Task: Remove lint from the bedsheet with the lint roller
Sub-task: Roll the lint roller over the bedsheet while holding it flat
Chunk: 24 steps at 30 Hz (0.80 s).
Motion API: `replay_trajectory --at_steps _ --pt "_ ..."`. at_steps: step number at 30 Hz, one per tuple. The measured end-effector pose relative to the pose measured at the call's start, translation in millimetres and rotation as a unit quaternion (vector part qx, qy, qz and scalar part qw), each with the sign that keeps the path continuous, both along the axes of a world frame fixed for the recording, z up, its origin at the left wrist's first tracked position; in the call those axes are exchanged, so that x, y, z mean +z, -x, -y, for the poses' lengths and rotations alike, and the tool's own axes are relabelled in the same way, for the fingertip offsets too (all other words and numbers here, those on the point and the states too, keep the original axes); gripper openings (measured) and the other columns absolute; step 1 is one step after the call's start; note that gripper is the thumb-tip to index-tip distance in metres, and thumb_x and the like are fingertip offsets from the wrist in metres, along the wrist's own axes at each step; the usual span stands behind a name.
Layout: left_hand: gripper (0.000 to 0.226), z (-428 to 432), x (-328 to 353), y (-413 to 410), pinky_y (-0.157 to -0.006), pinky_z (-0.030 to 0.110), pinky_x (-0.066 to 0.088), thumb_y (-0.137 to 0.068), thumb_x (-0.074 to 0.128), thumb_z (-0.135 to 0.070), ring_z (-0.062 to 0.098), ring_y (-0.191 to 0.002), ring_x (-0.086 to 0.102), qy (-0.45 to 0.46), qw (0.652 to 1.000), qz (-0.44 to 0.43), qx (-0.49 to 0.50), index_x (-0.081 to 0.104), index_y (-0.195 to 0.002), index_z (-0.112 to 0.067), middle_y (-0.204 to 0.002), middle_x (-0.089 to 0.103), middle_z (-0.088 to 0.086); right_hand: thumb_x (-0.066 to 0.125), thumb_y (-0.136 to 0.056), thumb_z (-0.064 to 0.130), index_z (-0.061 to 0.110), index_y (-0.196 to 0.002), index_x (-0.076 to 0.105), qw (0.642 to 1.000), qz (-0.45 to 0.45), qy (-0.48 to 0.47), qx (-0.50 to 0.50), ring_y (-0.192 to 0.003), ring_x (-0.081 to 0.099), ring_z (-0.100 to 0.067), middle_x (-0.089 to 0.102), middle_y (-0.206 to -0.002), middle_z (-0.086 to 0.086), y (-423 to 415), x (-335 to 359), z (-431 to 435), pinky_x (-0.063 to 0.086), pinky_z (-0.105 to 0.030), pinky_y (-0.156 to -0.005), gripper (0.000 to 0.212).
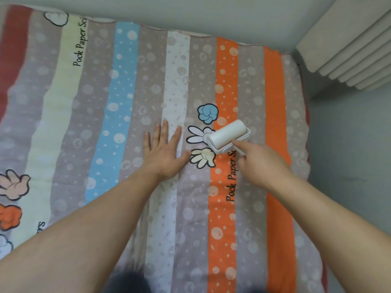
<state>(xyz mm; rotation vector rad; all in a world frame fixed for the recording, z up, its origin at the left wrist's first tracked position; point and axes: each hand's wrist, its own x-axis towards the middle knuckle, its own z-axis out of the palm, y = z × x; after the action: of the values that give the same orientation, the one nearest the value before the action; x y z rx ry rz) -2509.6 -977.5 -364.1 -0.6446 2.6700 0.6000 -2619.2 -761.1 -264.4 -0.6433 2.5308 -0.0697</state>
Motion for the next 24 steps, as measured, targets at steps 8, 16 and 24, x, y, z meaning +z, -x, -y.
replay_trajectory --at_steps 8,16,24 --pt "0.082 -4.9 2.8 -0.9 -0.12 0.049 -0.021 -0.096 0.032 -0.072 0.02 -0.152 -0.027 0.017 1.0 0.0 0.002 -0.003 -0.161 -0.037 -0.167 -0.024 0.003 0.042 -0.09 0.02 0.047 -0.143 0.036 0.997 0.011 -0.076 0.03 -0.116 0.055 -0.026 0.057 -0.133 0.001 -31.9 28.2 -67.4 0.038 -0.032 -0.072 0.06" --pt "0.077 -0.5 17.2 -17.3 -0.123 0.051 -0.012 -0.098 0.042 -0.057 0.022 -0.156 -0.013 0.044 0.997 -0.058 0.039 0.015 -0.161 -0.021 -0.17 -0.004 0.008 0.045 -0.086 0.031 0.056 -0.133 0.043 0.984 0.055 -0.165 0.047 -0.117 0.056 -0.016 0.058 -0.133 0.011 -27.8 68.0 -110.6 0.05 -0.031 -0.089 0.053" --pt "0.079 41.7 16.1 -23.6 -0.121 0.056 -0.016 -0.098 0.037 -0.061 0.026 -0.154 -0.022 0.035 0.997 -0.027 0.059 0.006 -0.162 -0.028 -0.169 -0.016 0.003 0.047 -0.09 0.024 0.051 -0.135 0.047 1.0 -0.012 -0.025 0.004 -0.084 0.054 -0.015 0.058 -0.134 0.007 -4.9 102.0 -10.3 0.047 -0.03 -0.073 0.051"
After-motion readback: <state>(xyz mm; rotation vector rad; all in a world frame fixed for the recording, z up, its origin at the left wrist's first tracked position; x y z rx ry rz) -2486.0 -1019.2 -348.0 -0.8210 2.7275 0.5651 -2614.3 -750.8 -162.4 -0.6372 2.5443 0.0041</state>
